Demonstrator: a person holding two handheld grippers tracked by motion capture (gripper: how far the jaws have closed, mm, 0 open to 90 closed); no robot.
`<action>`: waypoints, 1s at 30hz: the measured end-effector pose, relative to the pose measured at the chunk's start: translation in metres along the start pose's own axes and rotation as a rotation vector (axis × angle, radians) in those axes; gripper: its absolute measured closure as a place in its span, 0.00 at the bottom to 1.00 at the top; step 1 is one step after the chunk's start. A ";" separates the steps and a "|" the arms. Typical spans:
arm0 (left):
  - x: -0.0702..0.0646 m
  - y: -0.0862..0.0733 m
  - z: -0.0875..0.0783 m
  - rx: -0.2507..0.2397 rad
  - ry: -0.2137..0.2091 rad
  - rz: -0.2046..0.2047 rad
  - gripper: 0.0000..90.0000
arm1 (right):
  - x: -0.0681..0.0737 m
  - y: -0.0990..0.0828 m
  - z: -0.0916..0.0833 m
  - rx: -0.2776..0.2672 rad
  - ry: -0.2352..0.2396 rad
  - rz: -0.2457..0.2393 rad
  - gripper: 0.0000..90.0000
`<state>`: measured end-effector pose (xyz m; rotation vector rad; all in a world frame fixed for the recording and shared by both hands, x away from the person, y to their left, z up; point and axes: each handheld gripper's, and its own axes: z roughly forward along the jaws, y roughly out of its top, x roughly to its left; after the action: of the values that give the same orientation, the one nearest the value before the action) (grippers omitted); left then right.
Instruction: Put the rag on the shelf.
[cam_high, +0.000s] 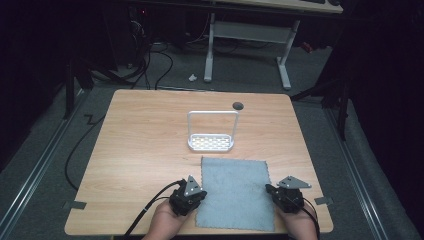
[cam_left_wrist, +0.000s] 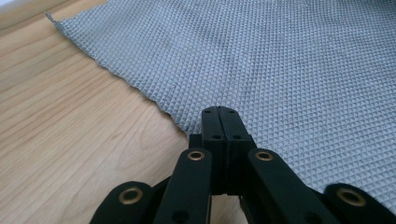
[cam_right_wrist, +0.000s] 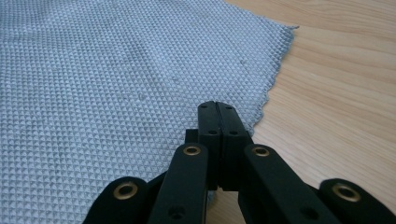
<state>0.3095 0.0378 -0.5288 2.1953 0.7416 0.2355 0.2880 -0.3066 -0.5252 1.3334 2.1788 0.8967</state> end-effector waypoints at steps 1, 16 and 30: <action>0.002 -0.002 -0.003 0.001 0.000 -0.005 1.00 | 0.002 0.001 0.001 0.001 0.006 -0.007 1.00; 0.032 -0.037 -0.047 0.019 0.054 -0.070 1.00 | 0.047 0.030 0.031 -0.009 0.100 -0.141 1.00; 0.035 -0.043 -0.058 -0.062 0.069 -0.115 0.92 | 0.052 0.031 0.027 -0.059 0.121 -0.157 0.97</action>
<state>0.2964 0.1171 -0.5244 2.0870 0.8843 0.2731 0.3018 -0.2420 -0.5227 1.0885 2.2928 0.9950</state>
